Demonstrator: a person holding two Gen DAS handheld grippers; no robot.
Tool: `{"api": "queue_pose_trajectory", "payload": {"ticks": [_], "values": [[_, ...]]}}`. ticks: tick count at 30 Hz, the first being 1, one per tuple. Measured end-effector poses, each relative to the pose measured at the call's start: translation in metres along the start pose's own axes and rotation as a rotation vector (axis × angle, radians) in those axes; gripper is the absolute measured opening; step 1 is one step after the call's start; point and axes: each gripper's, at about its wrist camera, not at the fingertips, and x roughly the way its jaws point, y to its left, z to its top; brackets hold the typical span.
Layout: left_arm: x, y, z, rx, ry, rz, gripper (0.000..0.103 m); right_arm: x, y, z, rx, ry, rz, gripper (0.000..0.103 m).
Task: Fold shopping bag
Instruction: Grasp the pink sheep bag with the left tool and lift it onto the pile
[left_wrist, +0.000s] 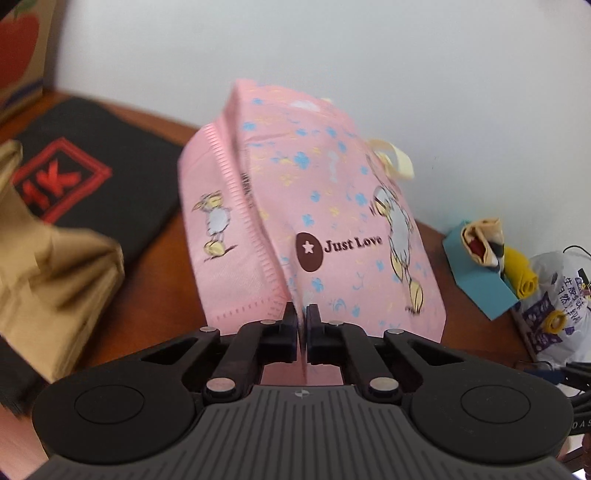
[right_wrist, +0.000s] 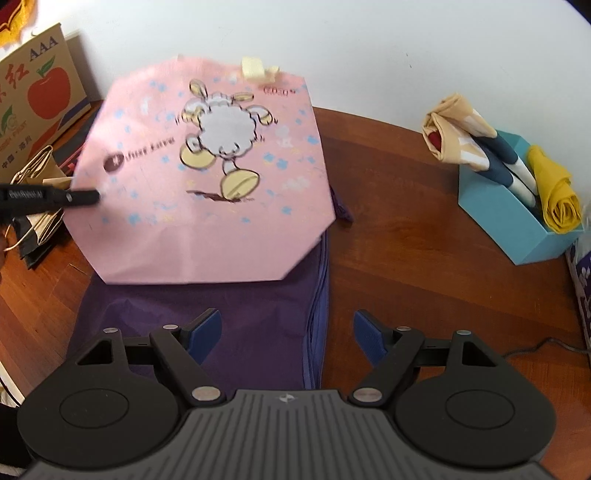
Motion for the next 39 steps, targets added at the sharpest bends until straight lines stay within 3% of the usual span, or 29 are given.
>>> {"api": "queue_pose_trajectory", "payload": {"ticks": [9,20,26,31,34,36,39], "values": [[-0.022,0.031,0.047,0.036,-0.119,0.082,0.002,-0.002,0.013,-0.001,0.040,0.001,-0.024,0.083],[-0.063,0.125,0.096,-0.003,-0.238,0.300,0.002,-0.001,0.028,0.002,0.099,-0.006,-0.063,0.083],[-0.085,0.175,0.104,-0.068,-0.267,0.425,0.003,0.000,0.034,0.002,0.122,-0.005,-0.082,0.083],[-0.095,0.206,0.105,-0.126,-0.233,0.475,0.005,0.001,0.034,0.002,0.134,-0.001,-0.092,0.083],[-0.098,0.218,0.104,-0.171,-0.202,0.440,0.020,0.000,0.033,0.000,0.136,0.002,-0.096,0.083],[-0.103,0.211,0.102,-0.145,-0.201,0.437,0.044,0.000,0.032,-0.001,0.136,0.003,-0.096,0.083],[-0.107,0.199,0.100,-0.100,-0.196,0.420,0.052,-0.001,0.027,-0.004,0.137,0.006,-0.095,0.083]]}}
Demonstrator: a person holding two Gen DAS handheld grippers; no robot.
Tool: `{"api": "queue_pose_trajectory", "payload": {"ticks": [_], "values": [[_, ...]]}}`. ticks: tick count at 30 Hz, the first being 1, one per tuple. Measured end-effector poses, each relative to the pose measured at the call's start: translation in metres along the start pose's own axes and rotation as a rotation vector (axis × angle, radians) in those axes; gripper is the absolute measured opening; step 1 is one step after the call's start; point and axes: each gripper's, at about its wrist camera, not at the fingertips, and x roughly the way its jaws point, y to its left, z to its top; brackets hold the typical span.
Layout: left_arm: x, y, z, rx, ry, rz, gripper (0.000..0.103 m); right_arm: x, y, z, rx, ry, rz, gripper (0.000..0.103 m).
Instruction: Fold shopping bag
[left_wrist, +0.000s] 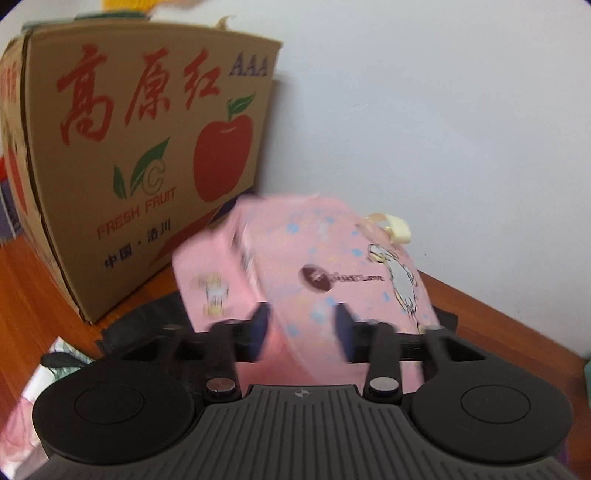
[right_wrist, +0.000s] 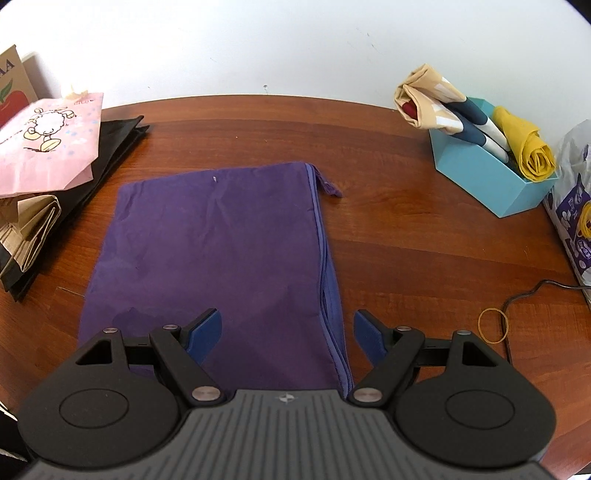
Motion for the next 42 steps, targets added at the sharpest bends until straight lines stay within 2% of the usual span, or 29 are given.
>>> {"api": "queue_pose_trajectory", "payload": {"ticks": [4,9,11,14,18,25,33,37,39,40,41,42], "values": [[-0.014,-0.019,-0.006,0.022,0.014,-0.047,0.053,0.001,-0.008,-0.003,-0.005,0.007,0.007,0.083],[-0.032,-0.049,-0.015,0.065,0.029,-0.117,0.062,0.001,-0.018,-0.008,-0.015,0.016,0.019,0.083],[-0.039,-0.072,-0.023,0.122,0.047,-0.170,0.062,0.002,-0.022,-0.011,-0.022,0.022,0.024,0.083],[-0.044,-0.096,-0.035,0.187,0.064,-0.205,0.064,0.003,-0.029,-0.016,-0.030,0.031,0.030,0.083],[-0.041,-0.125,-0.057,0.242,0.100,-0.253,0.068,0.005,-0.040,-0.024,-0.037,0.040,0.036,0.083],[-0.021,-0.164,-0.101,0.298,0.213,-0.350,0.068,0.011,-0.054,-0.039,-0.052,0.056,0.051,0.083],[0.006,-0.199,-0.148,0.347,0.295,-0.411,0.068,0.024,-0.061,-0.056,-0.081,0.076,0.073,0.083],[0.011,-0.213,-0.168,0.403,0.319,-0.429,0.068,0.033,-0.061,-0.062,-0.090,0.095,0.088,0.073],[0.016,-0.219,-0.179,0.428,0.339,-0.438,0.066,0.038,-0.062,-0.064,-0.081,0.115,0.115,0.062],[0.019,-0.221,-0.182,0.442,0.348,-0.433,0.065,0.041,-0.063,-0.065,-0.074,0.126,0.132,0.050],[0.022,-0.223,-0.186,0.463,0.360,-0.434,0.057,0.043,-0.064,-0.065,-0.066,0.138,0.151,0.033],[0.024,-0.225,-0.188,0.471,0.369,-0.436,0.050,0.046,-0.065,-0.065,-0.059,0.146,0.160,0.032]]}}
